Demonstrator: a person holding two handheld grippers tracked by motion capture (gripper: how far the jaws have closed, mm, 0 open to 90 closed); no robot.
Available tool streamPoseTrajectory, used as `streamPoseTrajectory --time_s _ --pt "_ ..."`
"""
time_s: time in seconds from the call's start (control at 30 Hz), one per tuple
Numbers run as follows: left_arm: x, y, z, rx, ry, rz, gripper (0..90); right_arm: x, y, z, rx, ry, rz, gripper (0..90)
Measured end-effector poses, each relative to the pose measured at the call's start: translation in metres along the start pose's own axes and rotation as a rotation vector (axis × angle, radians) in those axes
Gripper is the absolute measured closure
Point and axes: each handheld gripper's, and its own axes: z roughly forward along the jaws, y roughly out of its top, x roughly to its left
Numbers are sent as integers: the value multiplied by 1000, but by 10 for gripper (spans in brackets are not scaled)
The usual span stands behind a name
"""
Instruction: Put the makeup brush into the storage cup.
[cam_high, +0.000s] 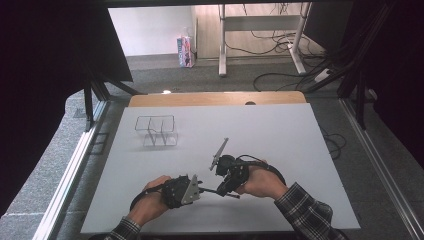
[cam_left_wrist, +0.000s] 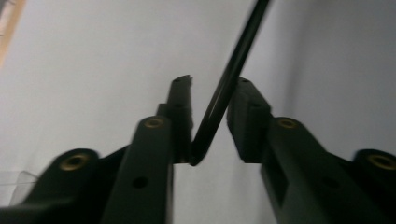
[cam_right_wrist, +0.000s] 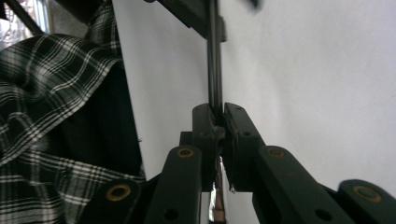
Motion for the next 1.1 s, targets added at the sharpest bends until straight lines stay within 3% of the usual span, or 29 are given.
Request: streamPoseTrajectory --time_s 0.07,0.13,0.17,0.2,0.23,0.37,0.53,0.63,0.8,1.1 --pt "-2 1 2 16 -22 0 834 -3 -1 -4 -40 -50 17 755" --pt "-1 2 1 32 -43 11 836 -8 -3 -7 -64 -52 35 685" --pt "0 0 2 21 -52 -33 836 -10 -5 -8 -75 -65 40 630" --pt "0 0 2 21 -52 -33 836 -10 -5 -8 -75 -65 40 630" --pt "3 -2 2 23 -63 -79 835 -12 -8 -10 -98 -81 59 537" --pt "10 -7 0 -3 -84 -174 835 -16 -18 -13 -143 -100 87 338" --pt "14 -11 -3 -15 -93 -236 834 -22 -29 -14 -213 -130 132 104" --pt "15 -13 -5 -27 -104 -269 833 -24 -35 -15 -231 -135 142 25" --pt "17 -16 -6 -45 -136 -329 833 -26 -42 -18 -267 -169 168 0" --pt "20 -24 -8 -87 -168 -437 832 -25 -58 -28 -405 -256 185 0"
